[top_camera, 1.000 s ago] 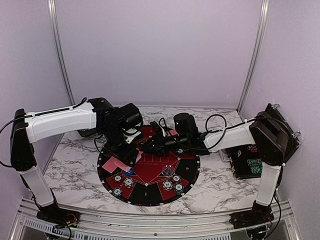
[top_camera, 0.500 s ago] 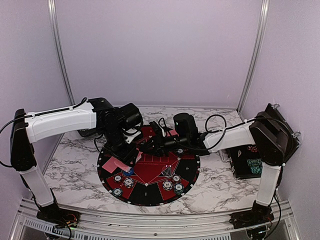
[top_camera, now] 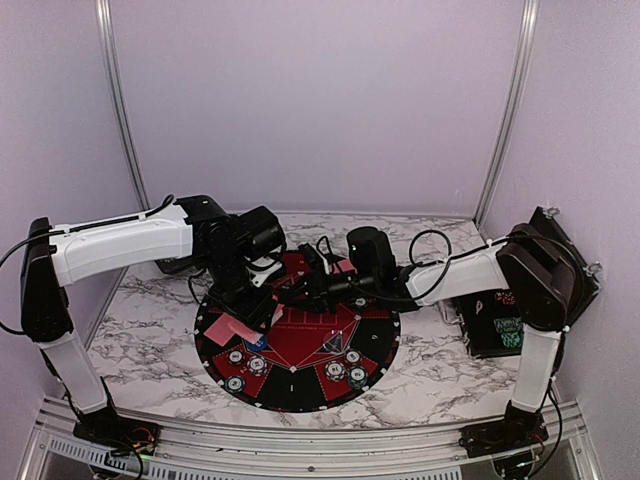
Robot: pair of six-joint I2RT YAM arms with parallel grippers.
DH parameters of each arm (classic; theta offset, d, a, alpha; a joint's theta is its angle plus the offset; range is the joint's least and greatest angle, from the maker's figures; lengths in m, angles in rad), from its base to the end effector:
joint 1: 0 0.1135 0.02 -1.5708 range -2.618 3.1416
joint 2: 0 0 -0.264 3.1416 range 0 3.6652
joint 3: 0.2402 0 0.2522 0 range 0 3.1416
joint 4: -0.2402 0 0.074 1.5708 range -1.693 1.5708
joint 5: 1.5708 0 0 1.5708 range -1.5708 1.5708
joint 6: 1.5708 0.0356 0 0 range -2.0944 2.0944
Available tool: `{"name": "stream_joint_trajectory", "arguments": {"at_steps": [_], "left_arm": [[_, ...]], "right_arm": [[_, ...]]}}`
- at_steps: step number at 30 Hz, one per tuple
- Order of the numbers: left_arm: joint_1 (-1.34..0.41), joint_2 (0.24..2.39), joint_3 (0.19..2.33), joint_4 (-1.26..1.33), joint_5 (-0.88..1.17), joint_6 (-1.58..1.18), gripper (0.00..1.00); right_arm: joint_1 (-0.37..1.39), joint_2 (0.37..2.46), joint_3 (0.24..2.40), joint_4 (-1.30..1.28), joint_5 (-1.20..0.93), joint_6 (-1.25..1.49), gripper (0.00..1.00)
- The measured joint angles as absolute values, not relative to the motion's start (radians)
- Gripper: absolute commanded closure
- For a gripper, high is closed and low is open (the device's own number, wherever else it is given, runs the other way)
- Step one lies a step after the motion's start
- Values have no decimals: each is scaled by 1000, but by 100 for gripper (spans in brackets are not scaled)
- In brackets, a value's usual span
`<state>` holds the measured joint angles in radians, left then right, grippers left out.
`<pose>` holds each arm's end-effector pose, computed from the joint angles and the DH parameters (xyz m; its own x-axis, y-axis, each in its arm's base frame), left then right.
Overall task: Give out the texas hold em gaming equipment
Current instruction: Pick up the poker card from the face-down deck piles.
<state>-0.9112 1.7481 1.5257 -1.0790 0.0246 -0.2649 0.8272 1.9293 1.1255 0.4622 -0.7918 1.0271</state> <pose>0.2125 -0.2755 0.2722 -0.7780 0.5761 -0.2507 0.6117 0.7857 -0.0926 0.2651 0.3256 0.1928 -0.9483 -0.1429 -0.2834 -0.3082 0.2017 0.9297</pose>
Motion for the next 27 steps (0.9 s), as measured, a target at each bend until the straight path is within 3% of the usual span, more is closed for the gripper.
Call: {"name": "stream_joint_trajectory", "arguments": {"at_steps": [6,27], "left_arm": [[-911,1748,1526,-1079,25,-265,47],[-911,1748,1526,-1079,25,-265,47]], "right_arm": [[827,1930,1120,464,-796,1032,100],[768,1900,1086,479,-796,1047,100]]}}
